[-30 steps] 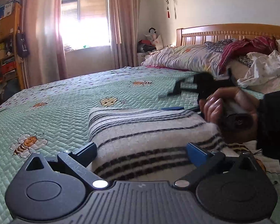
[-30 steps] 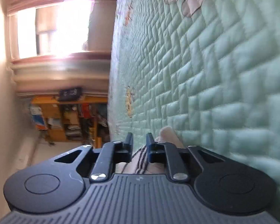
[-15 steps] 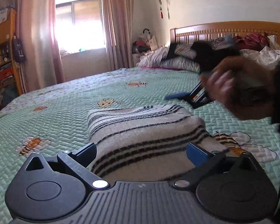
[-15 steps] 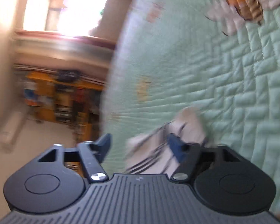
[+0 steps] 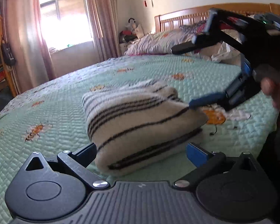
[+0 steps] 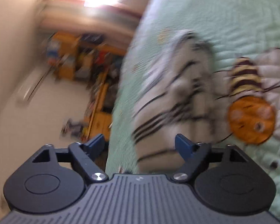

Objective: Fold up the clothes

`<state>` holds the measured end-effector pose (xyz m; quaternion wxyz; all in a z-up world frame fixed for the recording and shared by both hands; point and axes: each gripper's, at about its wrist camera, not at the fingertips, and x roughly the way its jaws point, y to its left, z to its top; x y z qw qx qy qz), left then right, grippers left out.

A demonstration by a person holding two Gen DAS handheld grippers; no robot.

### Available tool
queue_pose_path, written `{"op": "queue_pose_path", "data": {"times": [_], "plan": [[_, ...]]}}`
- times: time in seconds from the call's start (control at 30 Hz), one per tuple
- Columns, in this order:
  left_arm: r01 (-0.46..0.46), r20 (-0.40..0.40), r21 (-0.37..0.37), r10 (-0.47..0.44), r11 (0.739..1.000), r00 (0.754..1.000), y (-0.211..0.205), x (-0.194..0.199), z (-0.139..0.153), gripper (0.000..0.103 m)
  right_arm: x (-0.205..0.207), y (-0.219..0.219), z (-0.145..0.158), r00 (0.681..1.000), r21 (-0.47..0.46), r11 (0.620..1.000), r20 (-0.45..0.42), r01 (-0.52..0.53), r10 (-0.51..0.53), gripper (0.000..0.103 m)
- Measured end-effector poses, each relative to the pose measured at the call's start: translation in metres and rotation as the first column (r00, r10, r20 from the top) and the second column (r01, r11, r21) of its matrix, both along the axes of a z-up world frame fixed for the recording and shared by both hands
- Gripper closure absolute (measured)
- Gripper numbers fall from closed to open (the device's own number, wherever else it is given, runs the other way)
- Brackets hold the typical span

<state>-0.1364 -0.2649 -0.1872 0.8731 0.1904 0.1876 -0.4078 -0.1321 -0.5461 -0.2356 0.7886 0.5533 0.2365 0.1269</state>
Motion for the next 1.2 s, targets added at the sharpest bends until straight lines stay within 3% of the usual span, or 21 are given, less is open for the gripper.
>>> {"op": "queue_pose_path", "data": {"times": [0.03,0.1,0.17,0.23,0.27,0.37,0.47,0.53,0.6,0.8,1.03,1.1,1.2], "plan": [[-0.009,-0.009,-0.006,0.009,1.000,1.000,0.000,0.001,0.003,0.001,-0.004,0.005,0.001,1.000,-0.015,1.000,0.012,-0.028,0.028,0.015],[-0.028,-0.038,-0.032,0.027,0.999,0.999,0.004,0.002,0.010,0.001,0.003,0.006,-0.009,0.994,-0.026,0.999,-0.103,-0.026,0.023,0.015],[-0.047,-0.041,-0.049,0.045,0.998,0.998,0.013,0.001,0.015,0.001,-0.014,-0.001,-0.032,0.980,0.050,0.999,-0.198,0.006,0.004,0.016],[-0.068,-0.029,-0.048,0.066,0.997,0.997,0.021,0.002,0.017,0.001,-0.029,-0.004,-0.028,0.992,0.085,0.996,-0.126,0.009,0.001,0.016],[-0.079,-0.027,-0.046,0.078,0.996,0.997,0.024,0.003,0.017,0.001,-0.036,-0.005,-0.017,0.998,0.068,0.998,-0.070,0.008,-0.003,0.016],[-0.115,-0.051,-0.041,0.113,0.993,0.992,0.029,0.010,0.015,0.001,-0.038,-0.014,0.017,0.999,-0.023,0.999,-0.007,0.042,-0.042,0.016],[-0.137,-0.074,-0.042,0.134,0.990,0.988,0.033,0.011,0.012,0.001,-0.028,-0.017,0.020,0.990,-0.156,0.987,-0.125,0.045,-0.065,0.016],[-0.135,-0.078,-0.029,0.132,0.990,0.988,0.033,0.010,0.010,0.001,-0.041,-0.019,0.004,0.987,-0.141,0.989,-0.152,0.036,-0.057,0.022],[-0.131,-0.078,-0.010,0.130,0.991,0.988,0.032,0.009,0.006,0.001,-0.049,-0.020,-0.012,0.986,-0.078,0.996,-0.159,0.046,-0.058,0.040],[-0.121,-0.073,0.008,0.121,0.993,0.990,0.032,0.005,0.003,0.001,-0.049,-0.014,-0.020,0.978,-0.020,0.995,-0.179,0.101,-0.103,0.076],[-0.131,-0.104,0.020,0.133,0.991,0.986,0.030,0.007,-0.004,0.001,-0.052,-0.013,-0.019,0.964,-0.026,0.989,-0.222,0.146,-0.148,0.076],[-0.127,-0.094,0.021,0.129,0.992,0.987,0.030,0.005,-0.004,0.001,-0.049,-0.011,-0.023,0.963,-0.022,0.989,-0.227,0.148,-0.149,0.086],[-0.133,-0.087,0.007,0.133,0.991,0.987,0.034,0.004,0.001,0.001,-0.058,0.001,-0.011,0.971,-0.022,0.989,-0.191,0.146,-0.147,0.089]]}}
